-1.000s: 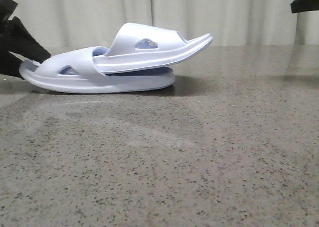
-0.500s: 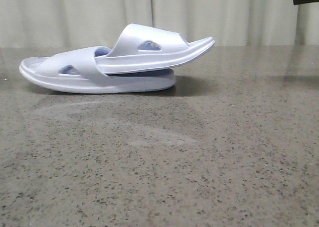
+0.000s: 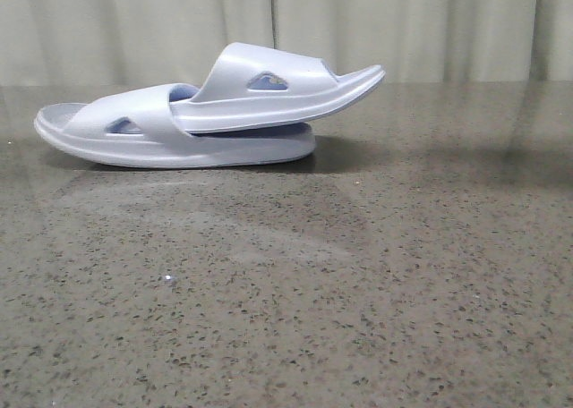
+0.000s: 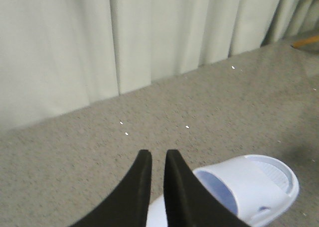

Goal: Insert blue slippers together front up

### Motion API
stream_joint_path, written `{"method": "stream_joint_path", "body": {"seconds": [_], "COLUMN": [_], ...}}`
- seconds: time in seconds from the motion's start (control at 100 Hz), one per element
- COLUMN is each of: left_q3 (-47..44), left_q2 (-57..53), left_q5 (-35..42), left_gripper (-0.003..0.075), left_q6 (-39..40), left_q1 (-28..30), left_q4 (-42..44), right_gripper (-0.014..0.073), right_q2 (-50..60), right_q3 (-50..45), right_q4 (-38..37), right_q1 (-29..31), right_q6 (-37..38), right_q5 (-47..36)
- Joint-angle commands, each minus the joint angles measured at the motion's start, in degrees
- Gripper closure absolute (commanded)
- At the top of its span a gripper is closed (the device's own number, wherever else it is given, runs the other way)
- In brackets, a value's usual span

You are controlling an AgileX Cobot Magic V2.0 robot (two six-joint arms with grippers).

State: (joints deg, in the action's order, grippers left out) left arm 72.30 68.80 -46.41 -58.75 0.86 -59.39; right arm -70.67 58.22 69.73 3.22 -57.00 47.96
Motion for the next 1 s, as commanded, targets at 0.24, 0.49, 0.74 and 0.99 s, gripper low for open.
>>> {"method": "stream_joint_path", "body": {"seconds": [0.24,0.49,0.74,0.99], "left_q3": [-22.2,-42.4,-54.1,-58.7], "left_q2": [-17.0,-28.0,-37.8,-42.2], "left_q5": [37.5,49.7,56.3,59.2], "left_gripper": [0.0705,0.0705,0.0705,0.0705], "left_q6": [-0.5,-0.5,0.1,0.2], "left_q1": [-17.9,-25.5,-31.2,-33.6], "left_q4": [5.8,0.2,-3.8,-5.8], "right_gripper": [0.069,0.0693,0.0693,0.0693], "right_q2": [17.3,31.0,43.5,45.0], "right_q3": [-14.4,-33.3,-43.4,-44.6], "right_q4": [-1.2,-1.1,3.9,7.3], "right_q1": [-8.9,-9.5,-9.5,-9.5], "right_q6": [-5.2,-7.0,-7.0,-7.0], "right_q5": [-24.4,-33.0,-35.4,-33.9]}}
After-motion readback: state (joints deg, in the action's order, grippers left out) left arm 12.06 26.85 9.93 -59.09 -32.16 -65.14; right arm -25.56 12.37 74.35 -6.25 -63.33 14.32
